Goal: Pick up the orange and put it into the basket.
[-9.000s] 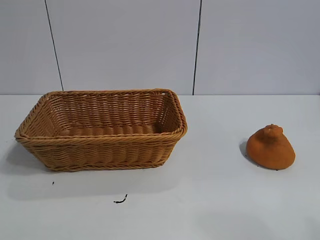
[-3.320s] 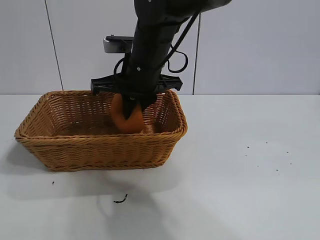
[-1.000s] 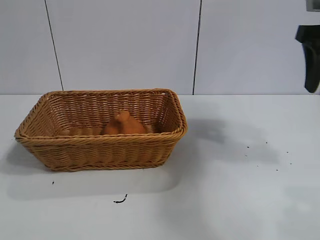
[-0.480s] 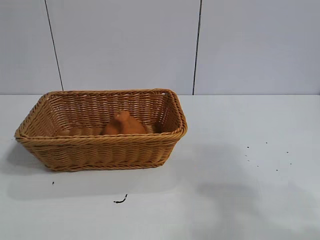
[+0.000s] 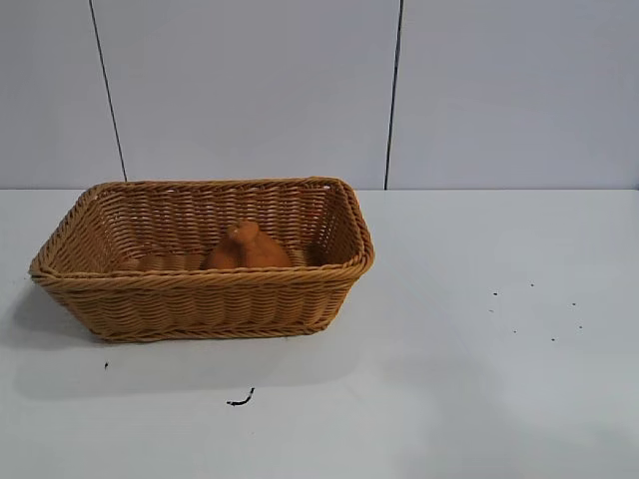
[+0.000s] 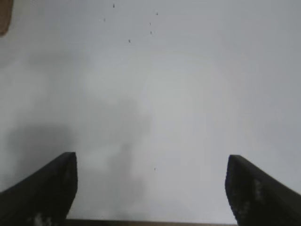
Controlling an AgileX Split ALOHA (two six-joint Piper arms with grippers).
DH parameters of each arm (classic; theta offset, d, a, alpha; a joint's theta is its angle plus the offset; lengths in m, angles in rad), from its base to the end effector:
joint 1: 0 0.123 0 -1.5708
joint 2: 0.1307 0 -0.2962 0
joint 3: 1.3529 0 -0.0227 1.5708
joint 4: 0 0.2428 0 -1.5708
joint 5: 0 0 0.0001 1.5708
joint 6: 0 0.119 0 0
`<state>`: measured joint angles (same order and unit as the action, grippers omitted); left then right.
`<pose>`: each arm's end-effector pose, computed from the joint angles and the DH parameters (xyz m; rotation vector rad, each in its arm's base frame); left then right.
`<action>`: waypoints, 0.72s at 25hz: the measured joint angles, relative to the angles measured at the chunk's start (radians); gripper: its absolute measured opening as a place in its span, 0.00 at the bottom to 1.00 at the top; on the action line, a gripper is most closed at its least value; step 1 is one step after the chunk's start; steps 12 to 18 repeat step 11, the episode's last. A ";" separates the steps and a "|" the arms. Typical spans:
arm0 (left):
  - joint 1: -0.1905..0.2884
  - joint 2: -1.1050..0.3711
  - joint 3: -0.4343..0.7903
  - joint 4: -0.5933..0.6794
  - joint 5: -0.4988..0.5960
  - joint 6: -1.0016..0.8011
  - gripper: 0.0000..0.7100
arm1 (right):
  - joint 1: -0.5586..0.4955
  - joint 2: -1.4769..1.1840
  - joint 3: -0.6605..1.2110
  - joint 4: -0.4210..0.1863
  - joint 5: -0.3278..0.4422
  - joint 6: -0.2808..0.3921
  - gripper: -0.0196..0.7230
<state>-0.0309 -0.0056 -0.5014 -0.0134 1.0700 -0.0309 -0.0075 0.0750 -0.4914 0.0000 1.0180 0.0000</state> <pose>0.0003 -0.0014 0.2601 0.0007 2.0470 -0.0546 0.0153 -0.0001 0.2619 0.0078 2.0852 -0.0046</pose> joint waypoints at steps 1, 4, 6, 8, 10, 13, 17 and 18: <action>0.000 0.000 0.000 0.000 0.000 0.000 0.94 | 0.000 -0.033 0.000 0.000 0.000 0.000 0.82; 0.000 0.000 0.000 0.000 0.000 0.000 0.94 | 0.000 -0.079 0.000 0.000 0.000 0.000 0.82; 0.000 0.000 0.000 0.000 0.000 0.000 0.94 | 0.000 -0.079 0.001 0.000 0.000 0.000 0.82; 0.000 0.000 0.000 0.000 0.000 0.000 0.94 | 0.000 -0.079 0.001 0.000 0.000 0.000 0.82; 0.000 0.000 0.000 0.000 0.000 0.000 0.94 | 0.000 -0.079 0.001 0.000 0.000 0.000 0.82; 0.000 0.000 0.000 0.000 0.000 0.000 0.94 | 0.000 -0.079 0.001 0.000 0.000 0.000 0.82; 0.000 0.000 0.000 0.000 0.000 0.000 0.94 | 0.000 -0.079 0.001 0.000 0.000 0.000 0.82; 0.000 0.000 0.000 0.000 0.000 0.000 0.94 | 0.000 -0.079 0.001 0.000 0.000 0.000 0.82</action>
